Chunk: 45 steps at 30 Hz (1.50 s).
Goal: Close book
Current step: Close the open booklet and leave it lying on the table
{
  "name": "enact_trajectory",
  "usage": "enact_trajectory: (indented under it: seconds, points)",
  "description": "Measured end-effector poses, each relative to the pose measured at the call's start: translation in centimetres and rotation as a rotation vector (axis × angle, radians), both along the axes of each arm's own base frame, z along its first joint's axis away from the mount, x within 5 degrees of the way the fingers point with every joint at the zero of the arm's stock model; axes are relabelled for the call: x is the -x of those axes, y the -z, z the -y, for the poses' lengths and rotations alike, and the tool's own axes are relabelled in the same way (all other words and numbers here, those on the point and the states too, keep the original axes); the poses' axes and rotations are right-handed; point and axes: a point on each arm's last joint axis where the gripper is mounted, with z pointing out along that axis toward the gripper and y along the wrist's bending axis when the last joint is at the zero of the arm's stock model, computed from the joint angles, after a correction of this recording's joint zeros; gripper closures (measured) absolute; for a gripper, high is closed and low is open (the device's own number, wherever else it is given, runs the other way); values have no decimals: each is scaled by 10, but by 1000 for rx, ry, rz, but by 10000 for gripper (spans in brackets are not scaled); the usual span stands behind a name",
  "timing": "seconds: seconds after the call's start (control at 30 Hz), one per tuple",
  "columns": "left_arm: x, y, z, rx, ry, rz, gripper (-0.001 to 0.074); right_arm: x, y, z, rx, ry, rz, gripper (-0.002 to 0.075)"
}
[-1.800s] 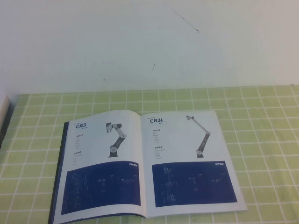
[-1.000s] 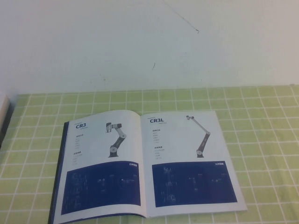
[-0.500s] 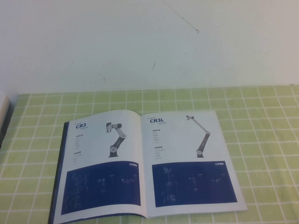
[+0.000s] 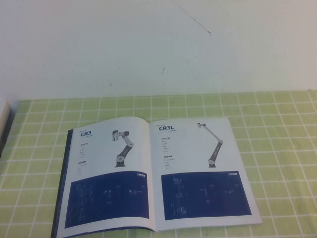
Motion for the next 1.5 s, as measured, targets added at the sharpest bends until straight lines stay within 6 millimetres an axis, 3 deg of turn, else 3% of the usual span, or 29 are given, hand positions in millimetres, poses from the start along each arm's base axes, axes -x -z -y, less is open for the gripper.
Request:
enact_trajectory:
  seconds: [0.13, 0.27, 0.43, 0.63, 0.87, 1.07, 1.13, 1.3, 1.5]
  points:
    - [-1, -1, -1, -23, -1, 28, 738, 0, 0, 0, 13, -1, 3, 729]
    - [-4, -12, -1, -52, -1, 168, 738, -2, -4, 0, 18, -2, 72, 729]
    - [-3, -38, 0, -85, 10, 458, 738, -5, -34, -1, 29, -12, 405, 729]
    - [8, -68, 3, -87, 28, 809, 738, 5, -72, -2, 37, -24, 836, 729]
    - [17, -81, 5, -70, 40, 980, 738, 22, -93, -4, 32, -36, 1137, 729]
    - [17, -81, 4, -3, 48, 979, 738, 22, -94, -4, 36, -35, 1139, 729]
    - [15, -78, 4, 31, 53, 939, 738, 18, -96, -3, 35, -31, 1054, 729]
    - [6, -75, 2, 190, 33, 644, 738, 18, -124, -2, 40, -15, 795, 729]
    - [1, -104, -3, 226, -49, 397, 738, -1, -143, 0, 33, -4, 461, 729]
